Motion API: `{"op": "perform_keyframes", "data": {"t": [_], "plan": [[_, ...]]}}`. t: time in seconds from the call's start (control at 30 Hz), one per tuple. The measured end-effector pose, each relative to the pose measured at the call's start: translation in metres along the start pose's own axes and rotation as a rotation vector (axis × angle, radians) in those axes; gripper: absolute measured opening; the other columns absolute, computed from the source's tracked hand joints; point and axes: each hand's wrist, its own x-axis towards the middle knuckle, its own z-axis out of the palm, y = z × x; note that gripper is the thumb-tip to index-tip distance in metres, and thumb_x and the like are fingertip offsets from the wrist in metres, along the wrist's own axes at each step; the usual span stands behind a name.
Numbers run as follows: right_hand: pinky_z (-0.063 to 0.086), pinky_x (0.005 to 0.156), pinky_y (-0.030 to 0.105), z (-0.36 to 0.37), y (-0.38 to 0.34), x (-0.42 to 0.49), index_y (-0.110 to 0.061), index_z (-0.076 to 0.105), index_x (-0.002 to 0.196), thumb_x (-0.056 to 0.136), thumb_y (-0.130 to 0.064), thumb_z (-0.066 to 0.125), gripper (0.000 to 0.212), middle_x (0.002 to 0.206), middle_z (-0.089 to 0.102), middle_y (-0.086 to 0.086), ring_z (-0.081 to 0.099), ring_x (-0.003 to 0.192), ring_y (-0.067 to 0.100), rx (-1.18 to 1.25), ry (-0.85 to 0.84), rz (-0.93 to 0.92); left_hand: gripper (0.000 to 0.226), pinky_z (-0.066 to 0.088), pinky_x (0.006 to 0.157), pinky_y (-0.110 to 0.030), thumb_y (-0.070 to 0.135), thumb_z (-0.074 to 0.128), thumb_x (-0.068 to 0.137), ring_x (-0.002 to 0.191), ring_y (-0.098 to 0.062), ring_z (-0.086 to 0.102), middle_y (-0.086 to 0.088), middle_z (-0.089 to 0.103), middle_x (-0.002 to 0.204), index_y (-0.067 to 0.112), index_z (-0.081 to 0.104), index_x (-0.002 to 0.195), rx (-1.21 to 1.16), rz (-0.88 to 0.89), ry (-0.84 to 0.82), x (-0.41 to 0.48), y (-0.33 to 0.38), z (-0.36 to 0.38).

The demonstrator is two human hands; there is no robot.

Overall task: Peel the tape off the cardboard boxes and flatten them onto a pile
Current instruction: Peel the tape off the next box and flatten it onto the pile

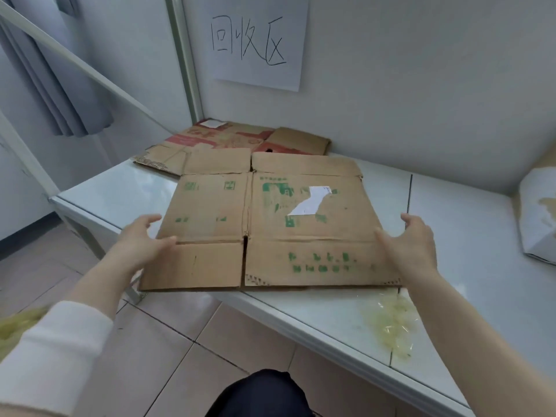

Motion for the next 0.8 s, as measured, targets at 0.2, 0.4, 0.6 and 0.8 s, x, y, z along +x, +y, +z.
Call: {"op": "perform_keyframes", "data": {"t": [0.2,0.4,0.6,0.8], "plan": [[0.002,0.118,0.038,0.064,-0.033,0.018,-0.008,0.015,0.147,0.097,-0.044,0.030,0.065,0.157,0.007,0.007,-0.004,0.145,0.024,-0.564,-0.266,-0.483,0.060,-0.002,0.118,-0.041,0.046,0.031,0.096,0.146,-0.022,-0.006,-0.008,0.003,0.158,0.021,0.017,0.149,0.463,0.406,-0.066,0.038,0.039,0.072],[-0.012,0.117,0.032,0.097,-0.018,0.033,-0.012,-0.010,0.148,0.096,-0.049,0.014,0.067,0.155,-0.020,0.002,-0.018,0.143,0.013,-0.690,-0.353,-0.558,0.058,-0.007,0.116,-0.047,0.054,0.013,0.096,0.146,-0.017,-0.009,0.001,-0.007,0.159,0.034,0.004,0.149,0.766,0.449,-0.040,0.062,0.040,0.109],[-0.011,0.114,0.028,0.086,-0.025,0.052,-0.015,-0.010,0.148,0.094,-0.055,0.018,0.072,0.155,-0.019,-0.002,-0.017,0.142,0.010,-0.712,-0.459,-0.573,0.063,-0.005,0.117,-0.050,0.059,0.014,0.093,0.146,-0.016,-0.009,0.000,-0.009,0.159,0.032,0.002,0.149,0.761,0.416,-0.093,0.092,0.054,0.104],[-0.006,0.118,0.030,0.089,-0.008,0.085,-0.016,0.002,0.149,0.092,-0.058,0.017,0.073,0.158,-0.008,-0.002,-0.009,0.144,0.010,-0.724,-0.260,-0.558,0.068,-0.006,0.117,-0.047,0.062,0.015,0.092,0.146,-0.019,-0.010,-0.004,-0.010,0.158,0.028,0.003,0.150,0.701,0.345,-0.033,0.135,0.063,0.116]]}}
